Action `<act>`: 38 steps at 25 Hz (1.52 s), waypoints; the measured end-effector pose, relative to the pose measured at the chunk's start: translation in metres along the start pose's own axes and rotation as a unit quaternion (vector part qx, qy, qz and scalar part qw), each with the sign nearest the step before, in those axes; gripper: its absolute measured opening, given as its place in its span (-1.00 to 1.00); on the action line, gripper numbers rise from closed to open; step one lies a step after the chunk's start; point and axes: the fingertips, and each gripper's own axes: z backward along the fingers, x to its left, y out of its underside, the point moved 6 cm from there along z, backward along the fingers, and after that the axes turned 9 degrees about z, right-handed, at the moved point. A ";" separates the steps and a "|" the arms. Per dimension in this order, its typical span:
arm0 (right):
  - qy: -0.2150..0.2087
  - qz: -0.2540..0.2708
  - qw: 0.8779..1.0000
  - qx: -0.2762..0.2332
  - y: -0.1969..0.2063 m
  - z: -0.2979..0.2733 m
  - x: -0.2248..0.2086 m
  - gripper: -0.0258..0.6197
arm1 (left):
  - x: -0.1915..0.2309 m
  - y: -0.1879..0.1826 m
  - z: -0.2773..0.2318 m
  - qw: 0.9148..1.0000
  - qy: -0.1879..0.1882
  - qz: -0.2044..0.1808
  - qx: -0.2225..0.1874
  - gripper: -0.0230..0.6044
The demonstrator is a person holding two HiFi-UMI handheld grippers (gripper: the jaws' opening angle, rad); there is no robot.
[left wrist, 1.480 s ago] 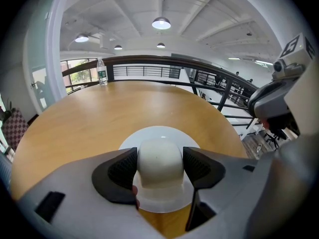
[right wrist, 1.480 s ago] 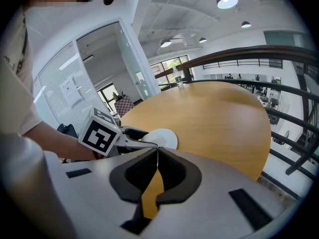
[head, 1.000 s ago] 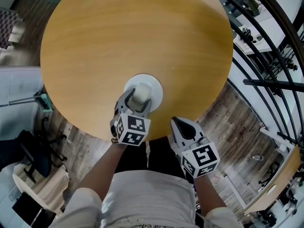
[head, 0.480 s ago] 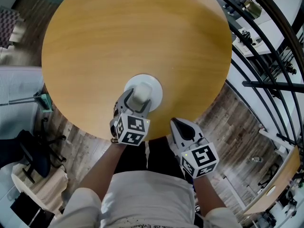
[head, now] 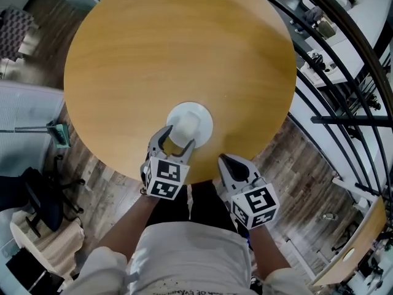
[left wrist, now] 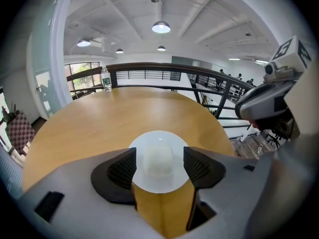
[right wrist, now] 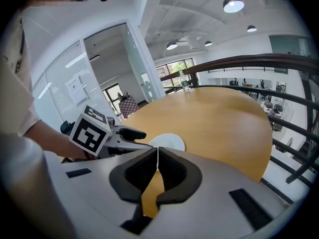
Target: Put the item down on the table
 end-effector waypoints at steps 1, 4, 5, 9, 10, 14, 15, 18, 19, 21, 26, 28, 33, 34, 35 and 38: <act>0.001 0.004 1.000 -0.003 -0.004 0.001 0.002 -0.83 | 0.000 -0.002 0.007 1.000 0.001 0.003 -0.004 0.06; 0.007 0.010 1.000 -0.009 -0.012 0.006 0.007 -0.83 | -0.001 -0.010 0.031 1.000 0.007 0.016 -0.019 0.06; 0.009 0.011 1.000 -0.011 -0.015 0.009 0.009 -0.83 | -0.002 -0.012 0.040 0.999 0.011 0.022 -0.023 0.04; 0.014 0.019 0.999 -0.025 -0.026 0.021 0.017 -0.83 | -0.007 -0.014 0.071 0.999 0.024 0.020 -0.025 -0.18; 0.015 0.021 0.999 -0.030 -0.029 0.024 0.019 -0.83 | -0.008 -0.014 0.077 0.999 0.025 0.014 -0.026 -0.23; 0.017 0.033 0.998 -0.041 -0.036 0.033 0.031 -0.83 | -0.012 -0.015 0.105 0.999 0.023 0.020 -0.038 -0.52; 0.017 0.035 0.998 -0.043 -0.036 0.036 0.034 -0.83 | -0.013 -0.015 0.112 0.999 0.019 0.028 -0.040 -0.60; 0.013 0.043 0.998 -0.051 -0.041 0.044 0.043 -0.83 | -0.014 -0.017 0.131 0.997 0.011 0.047 -0.053 -0.75; 0.013 0.047 0.997 -0.054 -0.043 0.046 0.046 -0.83 | -0.014 -0.018 0.137 0.997 0.012 0.051 -0.057 -0.77; 0.014 0.053 0.997 -0.059 -0.047 0.049 0.052 -0.83 | -0.016 -0.017 0.149 0.996 0.015 0.052 -0.064 -0.80; 0.019 0.066 0.995 -0.067 -0.054 0.055 0.057 -0.83 | -0.019 -0.019 0.165 0.995 0.019 0.050 -0.082 -0.85; 0.023 0.070 0.995 -0.067 -0.056 0.057 0.057 -0.83 | -0.020 -0.021 0.167 0.995 0.020 0.046 -0.085 -0.85; 0.010 0.071 0.995 -0.067 -0.061 0.058 0.062 -0.84 | -0.015 -0.022 0.176 0.995 0.016 0.040 -0.094 -0.85; 0.004 0.072 0.995 -0.067 -0.063 0.057 0.064 -0.84 | -0.013 -0.022 0.177 0.995 0.015 0.038 -0.094 -0.85; 0.000 0.075 0.995 -0.064 -0.064 0.056 0.066 -0.84 | -0.012 -0.023 0.178 0.995 0.014 0.035 -0.094 -0.85; -0.002 0.079 0.995 -0.059 -0.065 0.055 0.068 -0.84 | -0.009 -0.024 0.178 0.995 0.013 0.030 -0.091 -0.85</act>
